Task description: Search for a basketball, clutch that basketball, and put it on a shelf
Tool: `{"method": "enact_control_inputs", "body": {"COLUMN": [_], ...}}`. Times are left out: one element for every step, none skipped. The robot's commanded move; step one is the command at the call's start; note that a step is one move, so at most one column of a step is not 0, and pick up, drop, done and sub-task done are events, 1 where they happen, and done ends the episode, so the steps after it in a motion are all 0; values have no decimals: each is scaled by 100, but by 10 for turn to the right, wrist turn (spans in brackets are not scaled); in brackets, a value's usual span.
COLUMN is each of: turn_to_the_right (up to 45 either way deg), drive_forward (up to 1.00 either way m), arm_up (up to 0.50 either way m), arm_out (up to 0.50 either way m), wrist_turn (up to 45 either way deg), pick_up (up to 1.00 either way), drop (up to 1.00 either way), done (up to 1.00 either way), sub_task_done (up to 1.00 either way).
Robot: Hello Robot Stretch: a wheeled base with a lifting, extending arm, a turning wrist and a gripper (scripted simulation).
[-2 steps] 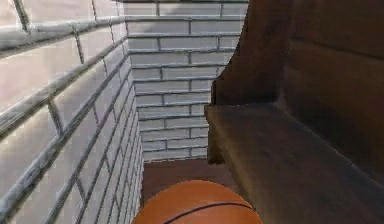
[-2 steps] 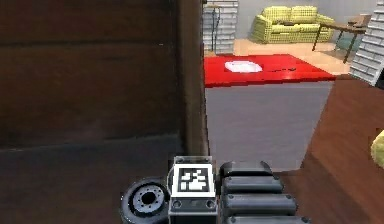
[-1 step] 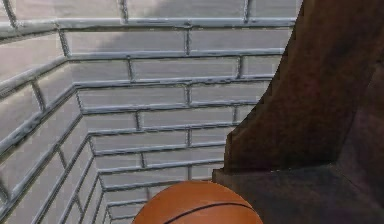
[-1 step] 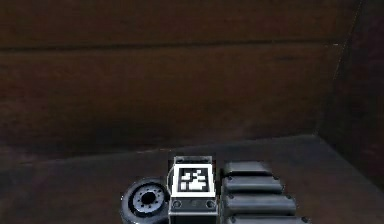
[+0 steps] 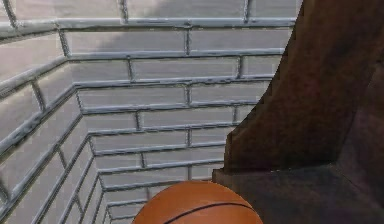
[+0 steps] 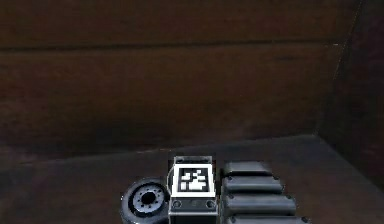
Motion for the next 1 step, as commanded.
{"method": "enact_control_inputs", "body": {"turn_to_the_right": [0], "drive_forward": [0], "arm_up": [0], "arm_out": [20], "wrist_turn": [0], "pick_up": [0], "drop": [0], "done": [0], "sub_task_done": [0]}}
